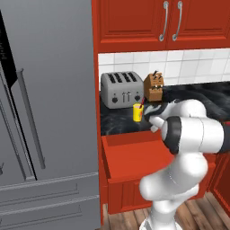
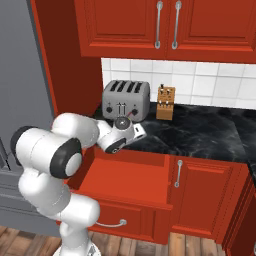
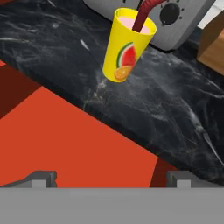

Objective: Pick up the straw from the left drawer and put it inside the smoothie cup.

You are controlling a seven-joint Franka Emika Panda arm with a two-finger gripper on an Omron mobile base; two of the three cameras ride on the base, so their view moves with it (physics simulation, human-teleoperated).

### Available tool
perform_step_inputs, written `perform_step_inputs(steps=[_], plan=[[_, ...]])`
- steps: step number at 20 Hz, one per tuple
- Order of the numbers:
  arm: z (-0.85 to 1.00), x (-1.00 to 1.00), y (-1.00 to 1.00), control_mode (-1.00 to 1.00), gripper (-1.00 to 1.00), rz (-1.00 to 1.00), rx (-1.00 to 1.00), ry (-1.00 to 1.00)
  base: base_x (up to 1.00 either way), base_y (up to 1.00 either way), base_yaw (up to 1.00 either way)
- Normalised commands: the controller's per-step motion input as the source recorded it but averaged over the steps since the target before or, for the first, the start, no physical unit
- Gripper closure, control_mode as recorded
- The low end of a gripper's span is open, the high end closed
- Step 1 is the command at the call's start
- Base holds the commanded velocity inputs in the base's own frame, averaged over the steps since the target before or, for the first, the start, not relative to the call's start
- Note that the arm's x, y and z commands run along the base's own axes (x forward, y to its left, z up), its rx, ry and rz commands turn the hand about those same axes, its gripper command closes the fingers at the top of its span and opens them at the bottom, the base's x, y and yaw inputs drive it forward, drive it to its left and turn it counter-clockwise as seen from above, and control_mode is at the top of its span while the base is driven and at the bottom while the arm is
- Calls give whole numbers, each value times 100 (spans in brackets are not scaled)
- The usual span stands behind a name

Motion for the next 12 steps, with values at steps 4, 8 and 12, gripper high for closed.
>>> perform_step_inputs(steps=[4, 8, 12], plan=[[92, -65, 0, -100, -100, -6, 0, 11, 0, 0, 0], [98, -61, 11, -100, -100, -1, 0, 5, 0, 0, 0], [84, -45, 25, -100, -100, 0, 0, 0, 0, 0, 0]])
